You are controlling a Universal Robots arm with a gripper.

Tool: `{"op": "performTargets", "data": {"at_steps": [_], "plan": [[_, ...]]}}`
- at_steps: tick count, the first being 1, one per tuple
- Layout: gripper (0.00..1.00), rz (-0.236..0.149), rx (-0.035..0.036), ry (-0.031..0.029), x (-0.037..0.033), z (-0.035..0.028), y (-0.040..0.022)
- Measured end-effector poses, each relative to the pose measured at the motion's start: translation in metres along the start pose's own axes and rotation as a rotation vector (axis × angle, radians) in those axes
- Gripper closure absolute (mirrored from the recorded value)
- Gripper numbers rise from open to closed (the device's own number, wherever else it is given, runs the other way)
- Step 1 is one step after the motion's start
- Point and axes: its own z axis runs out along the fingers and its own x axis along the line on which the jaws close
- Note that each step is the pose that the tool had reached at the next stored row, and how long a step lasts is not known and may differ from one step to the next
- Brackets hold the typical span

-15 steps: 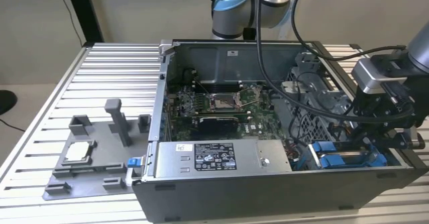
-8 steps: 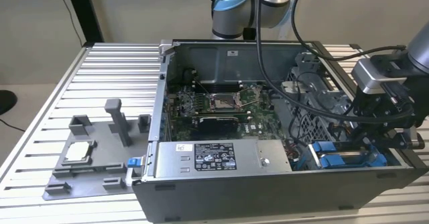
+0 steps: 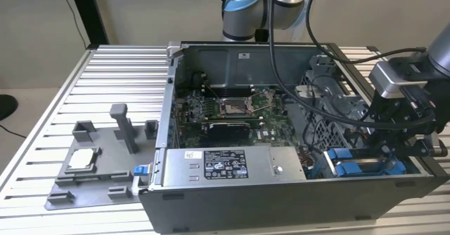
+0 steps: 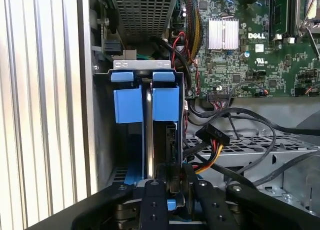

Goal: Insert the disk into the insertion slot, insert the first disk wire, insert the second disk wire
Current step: 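Insert the first disk wire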

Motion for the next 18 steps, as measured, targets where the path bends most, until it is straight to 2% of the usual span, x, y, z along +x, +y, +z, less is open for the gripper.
{"op": "performTargets", "data": {"at_steps": [6, 14, 16, 18], "plan": [[0.0, 0.0, -0.0004, -0.0101, -0.0012, -0.0157, 0.0], [0.0, 0.0, -0.0005, -0.0149, -0.0037, -0.046, 0.0], [0.0, 0.0, -0.0006, -0.0168, -0.0039, -0.0492, 0.0], [0.0, 0.0, -0.0006, -0.0171, -0.0041, -0.0491, 0.0]]}}
